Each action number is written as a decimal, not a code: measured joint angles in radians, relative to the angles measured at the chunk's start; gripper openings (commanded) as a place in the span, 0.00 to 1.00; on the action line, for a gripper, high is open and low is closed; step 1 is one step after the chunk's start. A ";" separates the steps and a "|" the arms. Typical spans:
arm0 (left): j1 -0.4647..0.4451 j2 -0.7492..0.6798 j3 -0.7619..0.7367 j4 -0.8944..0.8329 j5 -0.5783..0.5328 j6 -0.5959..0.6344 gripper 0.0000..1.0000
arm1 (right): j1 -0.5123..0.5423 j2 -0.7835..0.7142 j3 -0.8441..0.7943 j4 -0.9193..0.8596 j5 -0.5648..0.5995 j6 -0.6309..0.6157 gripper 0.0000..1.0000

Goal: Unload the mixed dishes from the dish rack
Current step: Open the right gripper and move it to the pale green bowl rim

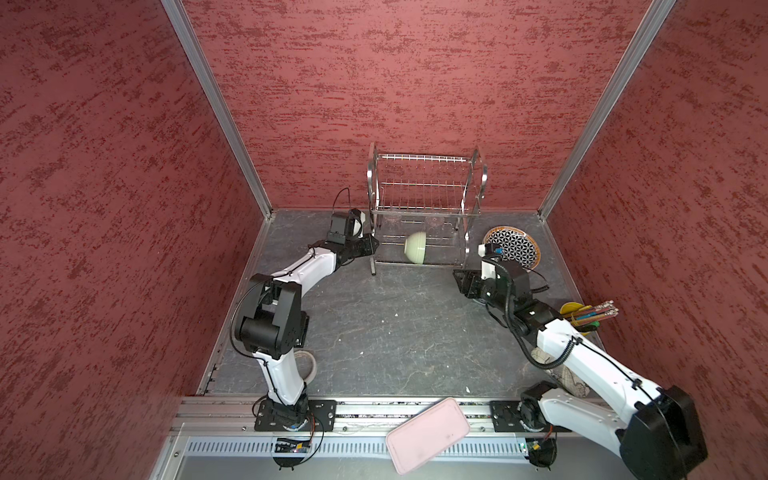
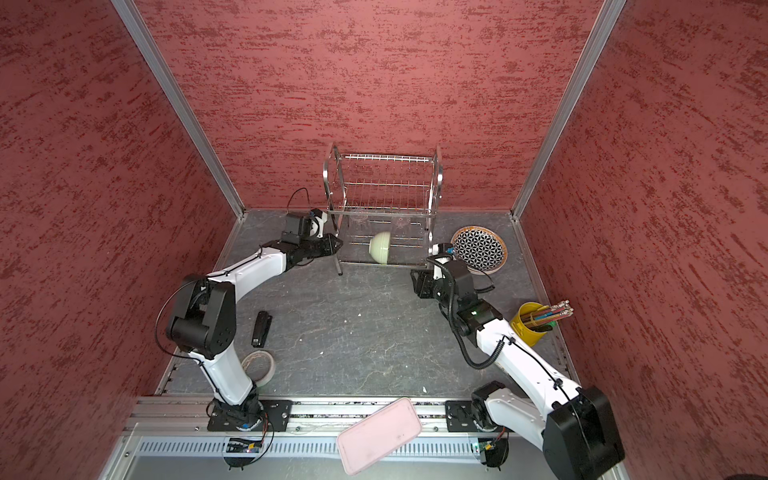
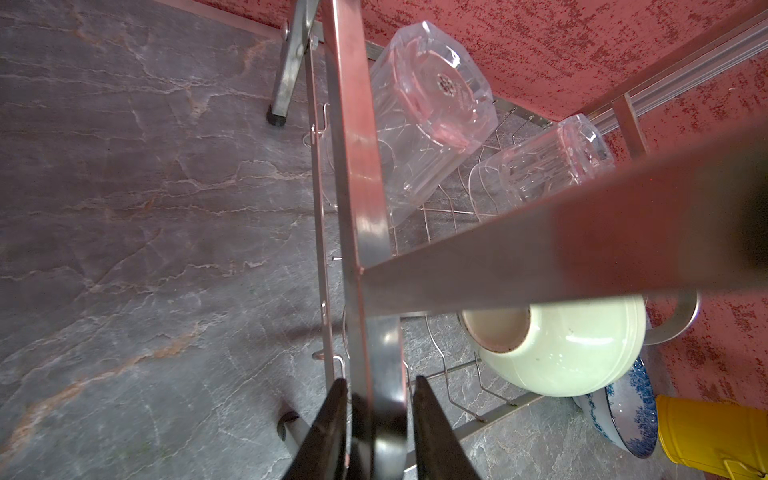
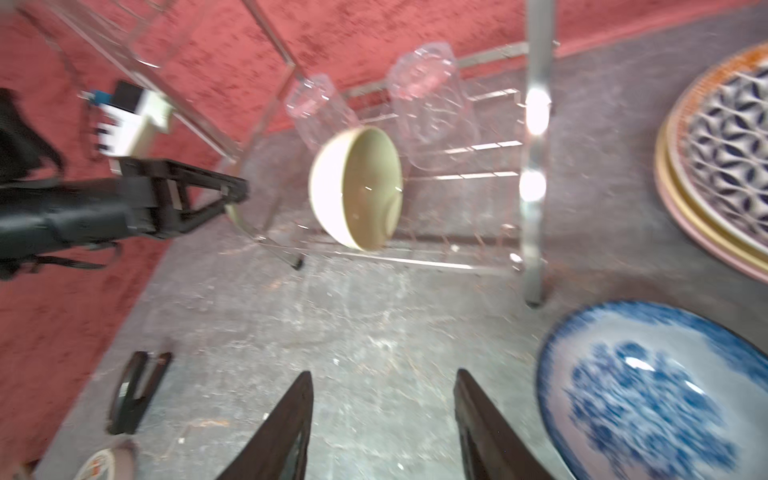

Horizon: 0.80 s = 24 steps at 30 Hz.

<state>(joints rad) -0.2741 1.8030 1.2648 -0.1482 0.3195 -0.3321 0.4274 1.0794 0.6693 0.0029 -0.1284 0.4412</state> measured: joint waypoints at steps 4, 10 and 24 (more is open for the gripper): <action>0.000 0.000 0.000 0.000 0.001 0.000 0.28 | 0.000 0.059 -0.003 0.143 -0.074 0.018 0.53; 0.000 0.000 0.000 0.000 0.000 0.000 0.27 | 0.000 0.212 -0.003 0.343 -0.169 0.068 0.52; 0.000 0.000 0.000 0.000 0.001 0.000 0.27 | 0.000 0.442 0.026 0.606 -0.234 0.137 0.45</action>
<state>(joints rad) -0.2741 1.8030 1.2648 -0.1486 0.3202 -0.3321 0.4271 1.5215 0.6956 0.6090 -0.3626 0.5781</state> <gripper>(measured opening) 0.275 0.492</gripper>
